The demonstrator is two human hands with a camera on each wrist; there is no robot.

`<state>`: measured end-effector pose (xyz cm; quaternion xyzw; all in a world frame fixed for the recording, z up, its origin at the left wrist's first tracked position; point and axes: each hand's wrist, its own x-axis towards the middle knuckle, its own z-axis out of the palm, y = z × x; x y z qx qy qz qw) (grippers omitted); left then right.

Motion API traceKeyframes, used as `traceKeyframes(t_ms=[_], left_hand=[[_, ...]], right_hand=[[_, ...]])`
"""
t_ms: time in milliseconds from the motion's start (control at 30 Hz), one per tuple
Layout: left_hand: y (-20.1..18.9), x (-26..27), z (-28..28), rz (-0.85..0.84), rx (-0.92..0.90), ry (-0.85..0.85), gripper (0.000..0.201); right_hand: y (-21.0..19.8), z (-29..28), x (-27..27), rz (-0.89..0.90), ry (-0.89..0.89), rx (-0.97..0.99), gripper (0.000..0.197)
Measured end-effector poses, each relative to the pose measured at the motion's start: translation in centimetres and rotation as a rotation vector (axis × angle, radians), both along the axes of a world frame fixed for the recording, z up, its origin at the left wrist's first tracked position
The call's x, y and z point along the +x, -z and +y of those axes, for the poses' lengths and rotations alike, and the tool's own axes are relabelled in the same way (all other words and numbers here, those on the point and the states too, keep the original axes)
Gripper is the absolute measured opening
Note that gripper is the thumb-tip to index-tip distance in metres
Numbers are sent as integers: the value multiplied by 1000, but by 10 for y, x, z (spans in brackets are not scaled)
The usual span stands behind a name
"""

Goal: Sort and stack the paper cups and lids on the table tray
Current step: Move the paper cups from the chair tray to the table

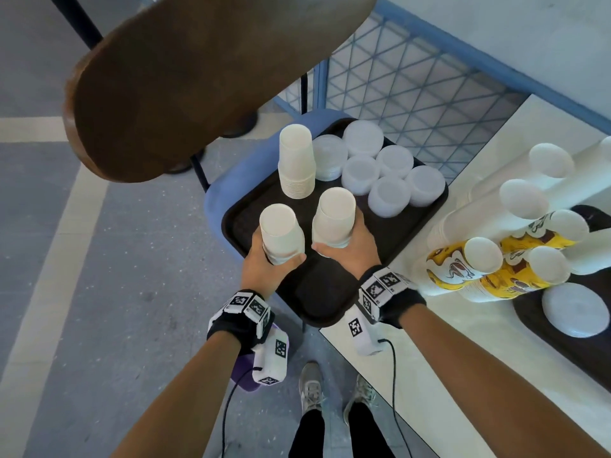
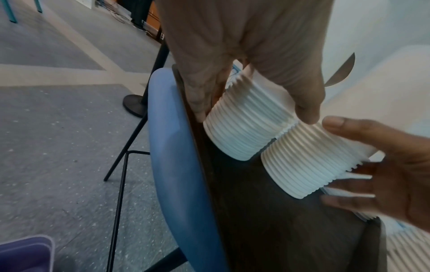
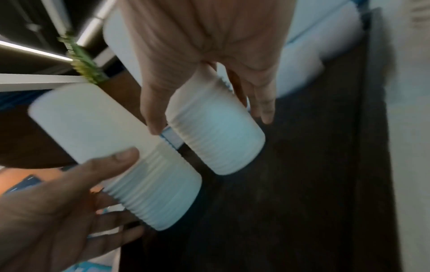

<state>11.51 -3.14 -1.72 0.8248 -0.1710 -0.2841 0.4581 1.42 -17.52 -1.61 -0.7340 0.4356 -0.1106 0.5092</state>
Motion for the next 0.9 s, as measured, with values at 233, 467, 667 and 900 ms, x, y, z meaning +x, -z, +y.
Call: traceKeyframes(t_ms=[233,467,667,900], left_hand=[[9,1,-10,-34,69,-48,87],[13,3,-4,-40,35,1,82],[3,-10,1,-14,-8,22,81],[-8,-76,-19,-1,-20,341,76]], right_hand=[[6,6,4,50,110,75,88],[1,16,-14,24,88,108,90],[-12,38,-74,-131,55,208,85],[-1,51,-190,-102,270,316,86]])
